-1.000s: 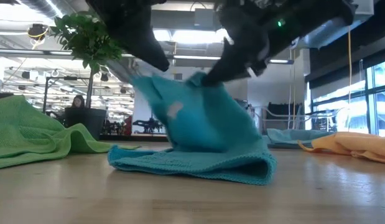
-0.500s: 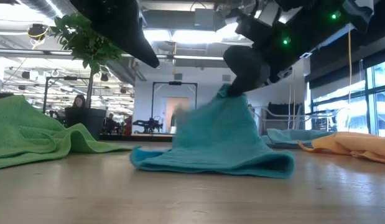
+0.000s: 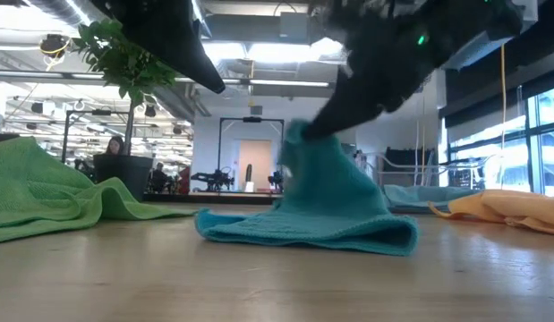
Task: Fold microfiber towels
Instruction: Fold the blue Fold the blue microfiber towel
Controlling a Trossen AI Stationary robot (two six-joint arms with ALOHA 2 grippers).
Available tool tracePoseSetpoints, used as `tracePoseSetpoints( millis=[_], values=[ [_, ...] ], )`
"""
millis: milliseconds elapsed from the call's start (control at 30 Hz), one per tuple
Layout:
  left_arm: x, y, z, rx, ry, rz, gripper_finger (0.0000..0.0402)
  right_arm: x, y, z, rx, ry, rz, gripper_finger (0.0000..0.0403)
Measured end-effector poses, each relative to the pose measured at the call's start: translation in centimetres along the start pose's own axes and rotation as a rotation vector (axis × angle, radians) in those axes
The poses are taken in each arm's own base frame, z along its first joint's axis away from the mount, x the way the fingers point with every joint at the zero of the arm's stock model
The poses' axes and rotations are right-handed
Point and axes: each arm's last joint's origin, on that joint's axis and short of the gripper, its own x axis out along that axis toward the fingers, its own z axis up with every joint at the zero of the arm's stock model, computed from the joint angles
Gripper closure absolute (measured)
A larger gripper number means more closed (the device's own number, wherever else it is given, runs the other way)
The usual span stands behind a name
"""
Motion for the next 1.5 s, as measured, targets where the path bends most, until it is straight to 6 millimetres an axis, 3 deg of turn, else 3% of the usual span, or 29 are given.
tracePoseSetpoints(
  millis=[133, 267, 667, 1067, 1267, 1500],
  values=[
    [0.0, 0.0, 0.0, -0.019, 0.0, -0.001, 0.0293, -0.5, 1.6, 0.3, -0.081, -0.022, 0.249, 0.0389],
    [-0.1, -0.2, -0.1, -0.019, -0.001, -0.006, 0.0292, -1.1, 2.7, -0.1, -0.102, 0.002, 0.353, 0.0389],
    [-0.1, -0.3, 0.0, -0.022, -0.005, -0.009, 0.0292, -2.3, 4.5, -2.6, -0.098, 0.083, 0.424, 0.0389],
    [-0.1, -0.3, 0.0, -0.024, -0.007, -0.01, 0.0292, -2.9, 5.1, -3.7, -0.099, 0.199, 0.521, 0.0384],
    [-0.1, -0.3, 0.0, -0.024, -0.007, -0.01, 0.0292, -2.9, 5.1, -3.9, -0.068, 0.245, 0.55, 0.0322],
    [-0.1, -0.3, 0.0, -0.023, -0.006, -0.01, 0.0292, -3.0, 4.9, -4.5, -0.093, 0.307, 0.547, 0.0189]
  ],
)
